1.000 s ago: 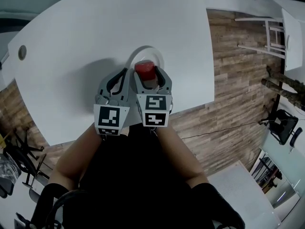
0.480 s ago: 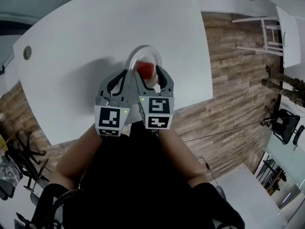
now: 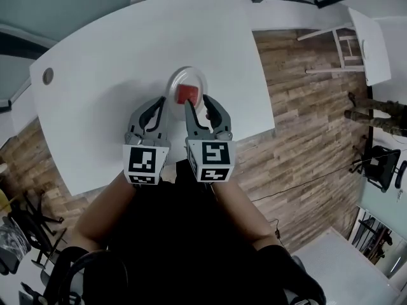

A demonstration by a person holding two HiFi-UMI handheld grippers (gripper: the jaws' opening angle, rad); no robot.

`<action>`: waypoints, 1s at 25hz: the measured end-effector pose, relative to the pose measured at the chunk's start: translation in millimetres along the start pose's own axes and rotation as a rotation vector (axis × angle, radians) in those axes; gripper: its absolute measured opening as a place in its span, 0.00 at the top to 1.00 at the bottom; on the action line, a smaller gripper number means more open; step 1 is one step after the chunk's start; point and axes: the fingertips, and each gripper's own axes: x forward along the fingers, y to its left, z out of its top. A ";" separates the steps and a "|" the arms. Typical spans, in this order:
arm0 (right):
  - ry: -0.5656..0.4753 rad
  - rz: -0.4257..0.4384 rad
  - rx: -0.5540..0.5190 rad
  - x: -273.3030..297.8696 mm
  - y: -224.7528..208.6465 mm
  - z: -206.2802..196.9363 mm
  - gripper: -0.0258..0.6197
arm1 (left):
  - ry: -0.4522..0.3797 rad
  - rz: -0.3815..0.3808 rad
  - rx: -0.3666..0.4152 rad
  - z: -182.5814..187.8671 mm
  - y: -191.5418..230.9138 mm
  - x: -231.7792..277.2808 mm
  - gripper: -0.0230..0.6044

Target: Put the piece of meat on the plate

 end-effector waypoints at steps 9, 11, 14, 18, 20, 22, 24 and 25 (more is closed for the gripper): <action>-0.215 -0.035 -0.023 -53.6 0.8 58.8 0.95 | -0.141 -0.018 0.042 65.4 -22.6 -29.9 0.96; -0.261 -0.030 -0.031 -65.2 3.0 73.4 0.96 | -0.175 -0.025 0.052 80.8 -28.9 -36.7 0.96; -0.329 -0.019 -0.043 -80.8 8.5 93.9 0.96 | -0.224 -0.028 0.065 101.3 -34.6 -46.1 0.97; -0.399 -0.004 -0.056 -97.5 15.3 113.5 0.96 | -0.273 -0.027 0.074 123.1 -39.8 -56.5 0.96; -0.426 0.007 -0.069 -103.1 17.3 121.3 0.96 | -0.296 -0.031 0.091 132.4 -43.4 -59.0 0.96; -0.453 0.017 -0.083 -109.6 18.9 129.1 0.96 | -0.303 -0.034 0.092 139.2 -47.5 -61.8 0.96; -0.480 0.012 -0.099 -116.5 19.2 137.7 0.96 | -0.309 -0.039 0.089 144.7 -50.4 -64.3 0.96; -0.492 0.002 -0.109 -119.2 19.1 142.3 0.96 | -0.314 -0.041 0.090 147.1 -50.7 -65.3 0.96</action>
